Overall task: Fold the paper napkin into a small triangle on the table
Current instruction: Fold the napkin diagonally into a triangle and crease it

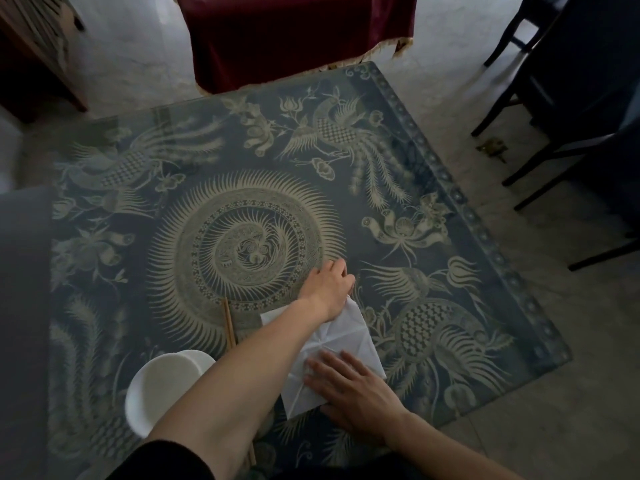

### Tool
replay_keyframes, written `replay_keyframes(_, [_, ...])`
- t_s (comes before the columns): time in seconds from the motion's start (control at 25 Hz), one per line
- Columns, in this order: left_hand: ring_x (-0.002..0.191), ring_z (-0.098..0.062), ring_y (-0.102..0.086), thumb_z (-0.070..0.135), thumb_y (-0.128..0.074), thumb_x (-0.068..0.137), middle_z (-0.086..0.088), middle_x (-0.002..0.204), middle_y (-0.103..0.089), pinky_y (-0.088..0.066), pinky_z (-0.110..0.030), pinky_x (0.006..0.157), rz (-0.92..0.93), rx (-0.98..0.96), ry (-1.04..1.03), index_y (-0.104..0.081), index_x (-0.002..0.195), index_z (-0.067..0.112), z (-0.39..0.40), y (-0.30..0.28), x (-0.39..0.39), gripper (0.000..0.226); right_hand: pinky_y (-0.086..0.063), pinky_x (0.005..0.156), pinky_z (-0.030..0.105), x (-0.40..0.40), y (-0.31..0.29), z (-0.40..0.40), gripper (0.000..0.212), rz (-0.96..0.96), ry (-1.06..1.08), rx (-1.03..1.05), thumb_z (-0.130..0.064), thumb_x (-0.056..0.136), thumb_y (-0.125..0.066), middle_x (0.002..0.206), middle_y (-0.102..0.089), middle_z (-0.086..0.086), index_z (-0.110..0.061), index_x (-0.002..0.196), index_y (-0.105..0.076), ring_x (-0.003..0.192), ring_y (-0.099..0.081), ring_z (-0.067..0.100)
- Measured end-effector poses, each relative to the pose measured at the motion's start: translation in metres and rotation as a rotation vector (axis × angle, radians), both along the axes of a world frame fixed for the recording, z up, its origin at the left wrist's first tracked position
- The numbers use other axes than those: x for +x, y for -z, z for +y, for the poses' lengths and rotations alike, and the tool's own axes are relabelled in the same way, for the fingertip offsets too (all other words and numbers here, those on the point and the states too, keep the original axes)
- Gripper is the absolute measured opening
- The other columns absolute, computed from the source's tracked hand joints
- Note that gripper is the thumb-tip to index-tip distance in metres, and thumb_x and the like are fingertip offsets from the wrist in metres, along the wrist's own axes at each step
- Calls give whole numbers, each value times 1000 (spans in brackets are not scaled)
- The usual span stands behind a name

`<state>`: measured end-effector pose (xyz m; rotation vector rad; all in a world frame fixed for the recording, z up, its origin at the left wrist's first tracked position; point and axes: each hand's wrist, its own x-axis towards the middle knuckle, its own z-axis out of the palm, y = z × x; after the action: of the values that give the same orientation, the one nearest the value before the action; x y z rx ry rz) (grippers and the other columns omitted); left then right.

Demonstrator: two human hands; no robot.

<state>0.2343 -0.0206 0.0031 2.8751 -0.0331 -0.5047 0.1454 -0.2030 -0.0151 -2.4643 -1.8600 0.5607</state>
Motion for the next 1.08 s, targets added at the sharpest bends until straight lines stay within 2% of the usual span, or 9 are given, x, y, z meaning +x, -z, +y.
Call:
replay_keyframes(0.12, [105, -28, -50, 16, -55, 92, -7, 113, -52, -42, -42, 87, 20, -40, 24, -50, 105, 18, 3, -4, 1, 14, -34, 111, 46, 0, 3, 1, 59, -8, -6, 16, -49, 95, -45, 156, -34, -1, -27, 149, -35, 143, -27, 22])
replay_keyframes(0.2, [101, -26, -56, 10, -56, 88, -3, 107, -61, -38, -42, 86, 49, -84, 5, -45, 108, 22, 5, -7, 1, 26, -34, 111, 46, 2, 4, 1, 58, -16, -13, 14, -49, 96, -46, 156, -33, -2, -28, 149, -34, 144, -27, 22])
replay_keyframes(0.32, [104, -22, -56, 7, -55, 87, 3, 105, -66, -34, -45, 95, 117, -182, -77, -49, 120, 29, 8, -9, 1, 40, -34, 111, 46, 3, 8, -1, 57, -22, -19, 21, -49, 96, -45, 156, -34, -1, -28, 148, -34, 143, -28, 22])
replay_keyframes(0.4, [109, -20, -53, 11, -54, 90, 5, 108, -65, -32, -47, 100, 126, -181, -86, -58, 117, 29, 10, -9, 0, 32, -34, 111, 48, 3, 11, -2, 56, -20, -8, 37, -49, 96, -44, 155, -35, -1, -29, 148, -35, 143, -29, 22])
replay_keyframes(0.52, [108, -19, -54, 22, -55, 93, 4, 106, -64, -35, -46, 97, 41, -177, -82, -68, 103, 28, 12, -14, 0, 17, -36, 109, 49, 5, 9, -4, 52, -44, 23, 60, -48, 96, -44, 153, -40, -2, -29, 144, -43, 141, -33, 23])
replay_keyframes(0.8, [95, -17, -55, 22, -65, 89, 4, 93, -63, -38, -38, 85, -181, -260, -40, -71, 92, 26, 12, -32, -18, 8, -37, 108, 51, 25, -1, -12, 47, -105, 137, 98, -44, 91, -55, 145, -50, 2, -25, 134, -56, 136, -41, 27])
replay_keyframes(0.92, [97, -16, -53, 19, -67, 87, 4, 98, -62, -36, -34, 85, -247, -250, -10, -69, 94, 24, 16, -29, -38, 9, -35, 109, 53, 25, 1, -15, 48, -130, 147, 89, -42, 93, -52, 145, -50, 7, -21, 136, -55, 137, -40, 27])
replay_keyframes(1.08, [95, -15, -60, 13, -69, 84, 5, 100, -67, -45, -36, 87, -278, -316, -47, -69, 92, 20, 23, -34, -53, 10, -34, 108, 53, 15, 0, -3, 58, -134, 153, 87, -47, 94, -47, 148, -45, 9, -16, 143, -47, 137, -39, 27])
